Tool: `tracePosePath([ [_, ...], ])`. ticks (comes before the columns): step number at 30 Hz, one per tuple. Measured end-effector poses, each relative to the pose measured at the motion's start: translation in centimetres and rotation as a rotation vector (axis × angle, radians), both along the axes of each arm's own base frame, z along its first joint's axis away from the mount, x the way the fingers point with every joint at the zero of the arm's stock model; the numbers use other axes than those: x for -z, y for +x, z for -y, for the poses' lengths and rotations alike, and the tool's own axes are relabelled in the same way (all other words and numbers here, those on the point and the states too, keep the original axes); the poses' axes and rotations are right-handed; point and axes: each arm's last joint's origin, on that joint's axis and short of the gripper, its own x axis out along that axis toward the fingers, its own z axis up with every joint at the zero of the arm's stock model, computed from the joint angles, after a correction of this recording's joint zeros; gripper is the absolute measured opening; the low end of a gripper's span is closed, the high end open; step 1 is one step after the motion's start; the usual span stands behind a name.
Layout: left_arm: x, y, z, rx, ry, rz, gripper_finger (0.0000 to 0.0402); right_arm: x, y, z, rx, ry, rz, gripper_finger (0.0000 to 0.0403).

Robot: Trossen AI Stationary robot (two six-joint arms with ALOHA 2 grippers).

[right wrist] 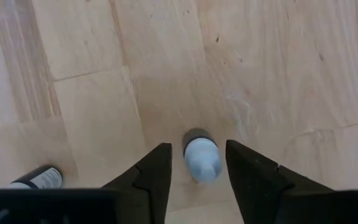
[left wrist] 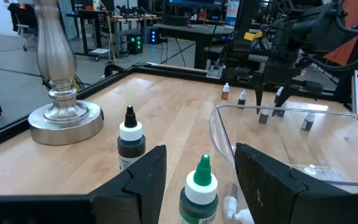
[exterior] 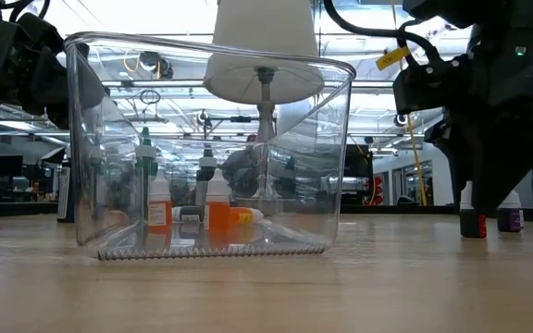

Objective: Pick & Place food coloring
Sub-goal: Put the red food coloring bottle into the bin

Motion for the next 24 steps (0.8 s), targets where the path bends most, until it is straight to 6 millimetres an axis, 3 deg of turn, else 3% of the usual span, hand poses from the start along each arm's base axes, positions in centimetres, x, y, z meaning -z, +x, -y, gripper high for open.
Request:
tracePosePath([
  [8,0.0,0.0,0.0,0.000,0.000,0.000,0.0191,0.0,0.2,0.1,-0.052,-0.012,0.012,0.0046],
  [15,0.0,0.0,0.0,0.000,0.000,0.000,0.0191,-0.6,1.1,0.8,-0.092,-0.031,0.046,0.0045],
  [19,0.0,0.0,0.0,0.000,0.000,0.000,0.0191,-4.1,3.2,1.4,-0.133,-0.098,0.100,0.0045],
  [24,0.0,0.0,0.0,0.000,0.000,0.000,0.0191,-12.5,6.7,2.2,-0.186,-0.154,0.305,0.0045],
])
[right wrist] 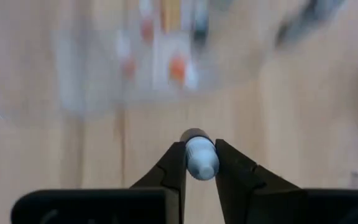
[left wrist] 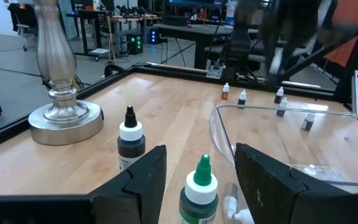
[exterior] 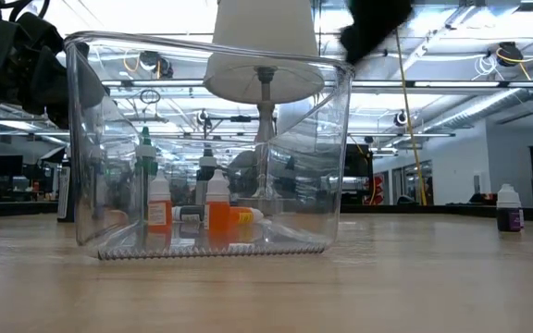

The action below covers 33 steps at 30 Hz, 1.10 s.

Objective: Pick & Place food coloring
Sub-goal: Put the red food coloring bottle into the bin

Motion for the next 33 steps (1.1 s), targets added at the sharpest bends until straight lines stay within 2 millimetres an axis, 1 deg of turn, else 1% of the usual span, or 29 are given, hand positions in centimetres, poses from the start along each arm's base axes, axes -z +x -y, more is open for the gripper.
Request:
tracePosePath([
  [2,0.0,0.0,0.0,0.001,0.000,0.000,0.0191,-3.5,0.9,0.5,-0.023,-0.005,0.108,0.0045],
  [4,0.0,0.0,0.0,0.000,0.000,0.000,0.0191,-6.5,1.4,1.2,-0.033,-0.011,0.200,0.0045],
  [5,0.0,0.0,0.0,0.000,0.000,0.000,0.0191,-7.6,1.7,1.5,-0.033,-0.017,0.231,0.0045],
  [7,0.0,0.0,0.0,0.000,0.000,0.000,0.0191,-9.0,2.5,2.2,-0.034,-0.034,0.269,0.0045],
  [9,0.0,0.0,0.0,0.000,0.000,0.000,0.0191,-9.5,3.4,2.8,-0.036,-0.054,0.260,0.0045],
  [11,0.0,0.0,0.0,0.000,0.000,0.001,0.0191,-9.9,4.9,3.1,-0.047,-0.065,0.275,0.0045],
  [15,0.0,0.0,0.0,0.001,-0.001,0.001,0.0191,-9.8,8.0,3.0,-0.119,-0.063,0.237,0.0045],
  [18,0.0,0.0,0.0,0.000,0.000,0.001,0.0191,-8.7,10.2,2.7,-0.155,-0.071,0.189,0.0045],
  [20,0.0,0.0,0.0,0.000,-0.001,0.002,0.0191,-7.2,11.4,2.7,-0.168,-0.083,0.140,0.0045],
  [23,0.0,0.0,0.0,0.001,-0.001,0.001,0.0191,-4.1,12.7,2.6,-0.176,-0.092,0.031,0.0045],
  [27,0.0,0.0,0.0,0.000,-0.001,0.001,0.0191,0.9,14.3,2.4,-0.183,-0.100,-0.125,0.0045],
  [30,0.0,0.0,0.0,0.000,0.000,0.001,0.0191,4.0,15.4,2.2,-0.201,-0.084,-0.193,0.0045],
  [33,0.0,0.0,0.0,0.000,0.000,0.001,0.0191,6.5,15.9,2.3,-0.214,-0.061,-0.259,0.0045],
])
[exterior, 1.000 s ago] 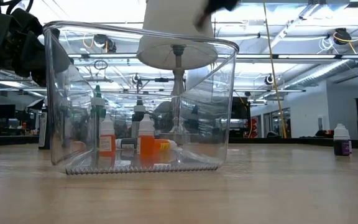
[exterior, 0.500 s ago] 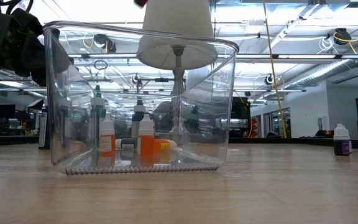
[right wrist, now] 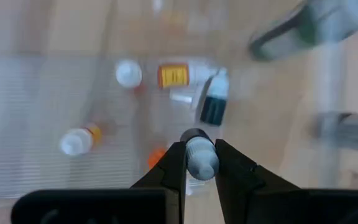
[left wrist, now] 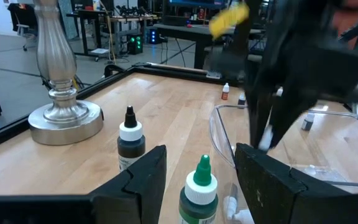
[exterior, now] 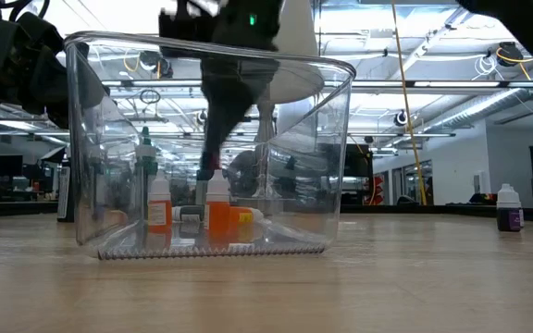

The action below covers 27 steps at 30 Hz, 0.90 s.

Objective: Pick & Place food coloring
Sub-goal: Put the red food coloring bottle into the bin, then put the orange food coloring bottle into the bin

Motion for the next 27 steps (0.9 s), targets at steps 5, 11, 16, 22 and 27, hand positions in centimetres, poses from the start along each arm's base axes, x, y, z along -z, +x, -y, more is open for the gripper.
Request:
tracePosePath([
  [5,0.0,0.0,0.0,0.000,0.000,0.000,0.0191,2.5,0.4,0.5,-0.009,-0.014,-0.070,0.0045],
  [11,0.0,0.0,0.0,0.000,0.000,0.000,0.0191,3.8,0.7,1.1,-0.005,0.025,-0.106,0.0045],
  [16,0.0,0.0,0.0,0.000,0.000,0.000,0.0191,4.7,0.7,1.7,-0.008,0.040,-0.091,0.0045],
  [22,0.0,0.0,0.0,0.000,0.000,0.000,0.0191,4.9,0.6,1.9,0.001,0.060,-0.099,0.0074],
  [27,0.0,0.0,0.0,0.000,0.000,0.000,0.0191,4.5,0.5,1.7,0.005,0.035,-0.084,0.0147],
])
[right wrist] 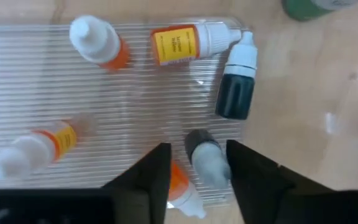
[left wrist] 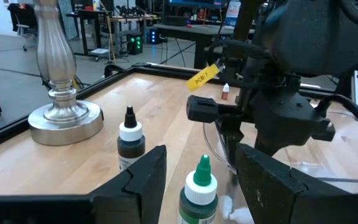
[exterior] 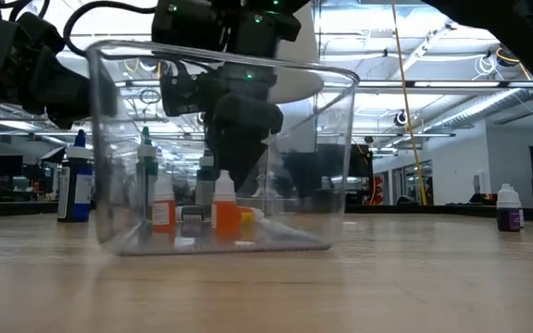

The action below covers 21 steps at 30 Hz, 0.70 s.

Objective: Pick & Place food coloring
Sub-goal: Put the orange food coloring bottle into the bin

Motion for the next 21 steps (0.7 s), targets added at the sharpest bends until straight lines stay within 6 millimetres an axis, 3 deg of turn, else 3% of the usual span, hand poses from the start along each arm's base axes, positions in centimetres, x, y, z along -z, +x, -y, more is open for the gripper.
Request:
tracePosePath([
  [8,0.0,0.0,0.0,0.000,0.000,0.000,0.0191,-4.2,-0.8,-0.8,0.015,0.015,0.099,0.0177],
  [12,0.0,0.0,0.0,0.000,0.000,0.000,0.0191,-7.8,-2.4,-1.6,0.048,0.039,0.136,0.0170],
  [21,0.0,0.0,0.0,0.000,0.000,-0.001,0.0191,-15.1,-11.0,-4.3,0.318,0.059,-0.074,0.0166],
])
